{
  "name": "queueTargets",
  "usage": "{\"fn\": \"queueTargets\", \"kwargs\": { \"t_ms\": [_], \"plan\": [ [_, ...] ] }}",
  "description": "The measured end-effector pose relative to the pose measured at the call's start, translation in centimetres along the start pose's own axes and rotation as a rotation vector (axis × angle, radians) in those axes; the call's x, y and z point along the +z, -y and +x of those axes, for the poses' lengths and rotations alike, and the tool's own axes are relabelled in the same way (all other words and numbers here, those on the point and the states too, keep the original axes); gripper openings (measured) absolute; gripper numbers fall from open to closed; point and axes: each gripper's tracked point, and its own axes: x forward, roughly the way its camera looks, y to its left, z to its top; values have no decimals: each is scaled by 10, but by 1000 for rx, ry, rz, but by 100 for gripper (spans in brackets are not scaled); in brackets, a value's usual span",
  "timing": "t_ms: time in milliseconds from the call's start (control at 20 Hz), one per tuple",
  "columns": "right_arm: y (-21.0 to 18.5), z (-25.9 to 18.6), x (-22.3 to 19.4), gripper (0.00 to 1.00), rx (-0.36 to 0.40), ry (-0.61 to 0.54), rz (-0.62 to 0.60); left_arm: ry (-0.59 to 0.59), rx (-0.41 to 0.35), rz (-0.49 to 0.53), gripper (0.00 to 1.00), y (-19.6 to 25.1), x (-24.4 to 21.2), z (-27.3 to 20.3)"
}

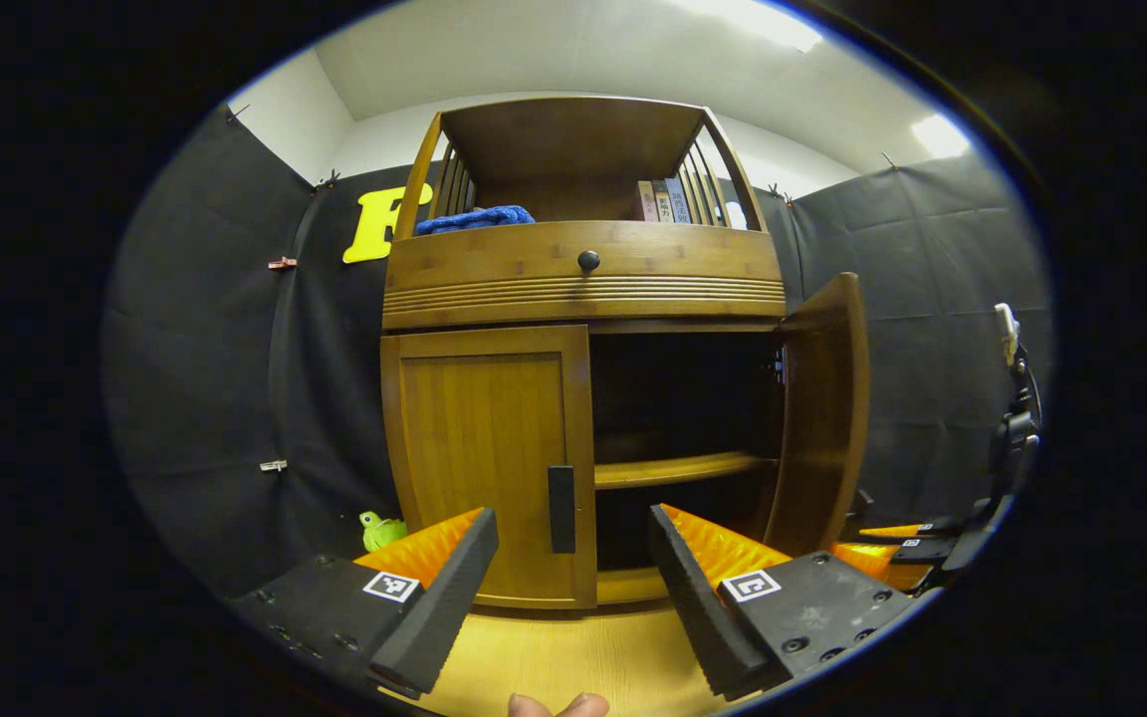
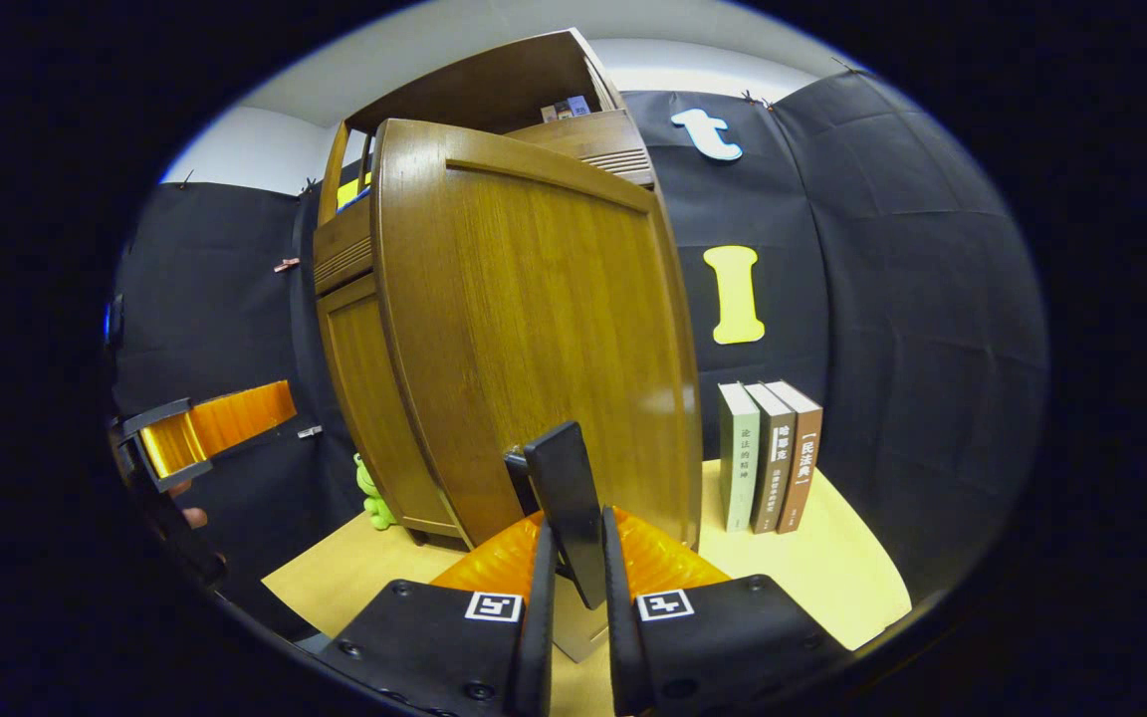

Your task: Open the right door of the double-door shoe cabinet with the right hand, and open the left door with the left hand.

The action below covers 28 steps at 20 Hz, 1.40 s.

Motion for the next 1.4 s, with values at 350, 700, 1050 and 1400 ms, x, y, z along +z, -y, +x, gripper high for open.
{"fn": "queueTargets", "kwargs": {
  "t_ms": [350, 700, 1050, 1400],
  "plan": [
    [68, -9, 21, 25, -36, 20, -35, -24, 25, 5, 97, 5, -11, 13],
    [115, -19, 38, 12, -64, 49, -93, -26, 22, 23, 95, 14, -11, 32],
    [119, -21, 39, 18, -85, 44, -87, -13, -25, 30, 92, 31, -1, 44],
    [140, -73, 77, 66, -225, 167, -62, -8, -47, 31, 97, 14, 1, 53]
  ]
}}
